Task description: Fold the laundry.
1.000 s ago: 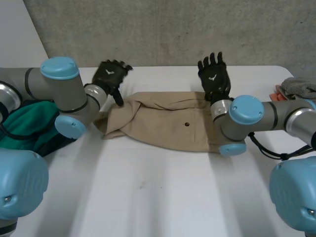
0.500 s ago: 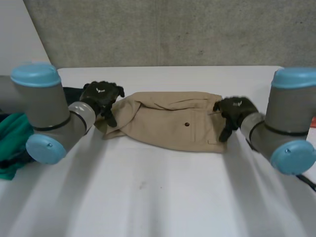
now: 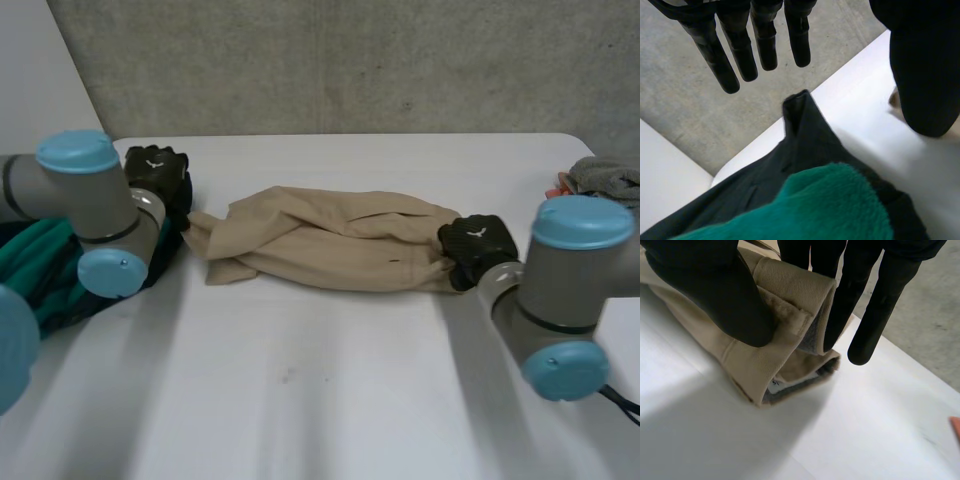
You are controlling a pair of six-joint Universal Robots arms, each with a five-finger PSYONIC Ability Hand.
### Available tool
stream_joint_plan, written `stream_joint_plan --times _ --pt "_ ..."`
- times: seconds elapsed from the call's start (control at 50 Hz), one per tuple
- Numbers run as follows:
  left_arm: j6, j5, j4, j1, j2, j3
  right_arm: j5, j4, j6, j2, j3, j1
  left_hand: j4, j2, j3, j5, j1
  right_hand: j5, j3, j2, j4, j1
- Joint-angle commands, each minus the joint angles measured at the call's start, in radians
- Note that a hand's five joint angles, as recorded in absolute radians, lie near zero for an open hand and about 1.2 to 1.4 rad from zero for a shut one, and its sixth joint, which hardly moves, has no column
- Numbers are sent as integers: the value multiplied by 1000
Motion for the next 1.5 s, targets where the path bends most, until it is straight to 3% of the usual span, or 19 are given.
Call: stream_joint_plan --times 0.02,0.14,0.24,0.42,0.52,0.6,0.66,0.72,0.74,0.8,0.88,0.96,1.02,1.12,1.22,1.34,1.5 --pt "-17 30 -17 9 144 -152 -14 52 -169 -131 127 -111 -54 -62 -60 -45 -64 235 225 222 200 313" --pt "-64 78 -23 24 302 -352 -22 102 -460 -168 167 -297 -80 -89 -87 -71 -91 235 225 222 200 313" --pt "-106 127 -11 27 390 -456 -51 82 -620 -171 121 -306 -80 -89 -87 -71 -91 235 225 222 200 313" --pt "-170 134 2 0 453 -521 -126 -77 -607 -228 64 9 -80 -89 -87 -71 -91 235 225 222 200 313" --pt "-193 114 -1 -28 473 -553 -333 -180 -608 -144 109 207 -83 -91 -89 -74 -94 235 225 222 200 313" --pt "-195 110 -3 -38 485 -570 -439 -182 -611 -50 98 283 -95 -103 -101 -86 -105 235 225 222 200 313" --pt "-195 108 2 -42 499 -576 -435 -160 -593 -18 52 300 -104 -112 -110 -95 -114 176 166 164 142 254" --pt "-196 108 3 -42 511 -573 -406 -152 -523 -28 31 294 -124 -132 -130 -115 -135 -550 -560 -562 -584 -472" --pt "-199 107 3 -42 520 -567 -387 -158 -430 -40 26 286 -130 -138 -136 -121 -141 -843 -853 -855 -878 -765" --pt "-207 102 14 -43 531 -553 -372 -192 -224 -105 27 254 -136 -144 -142 -127 -146 -987 -997 -999 -1022 -909" --pt "-242 93 49 -68 542 -501 -353 -243 219 -267 66 142 -171 -179 -177 -162 -181 -987 -997 -999 -1022 -909" --pt "-274 110 54 -115 537 -450 -338 -223 430 -303 81 39 -174 -182 -180 -165 -185 -987 -997 -999 -1022 -909" --pt "-290 140 40 -163 522 -419 -320 -163 438 -300 75 -12 -177 -185 -183 -168 -188 -987 -997 -999 -1022 -909" --pt "-291 214 -33 -281 427 -340 -281 36 326 -217 -18 -56 -174 -182 -180 -165 -185 -987 -997 -999 -1022 -909" --pt "-296 107 -147 -353 367 -307 -329 211 205 -151 -97 -39 -177 -185 -183 -168 -188 -987 -997 -999 -1022 -909" --pt "-304 -28 -196 -388 321 -315 -421 274 101 -85 -138 -15 -183 -191 -189 -174 -193 -987 -997 -999 -1022 -909" --pt "-282 2 -192 -375 169 -258 -297 268 19 60 -190 19 -183 -191 -189 -174 -193 -987 -997 -999 -1022 -909"
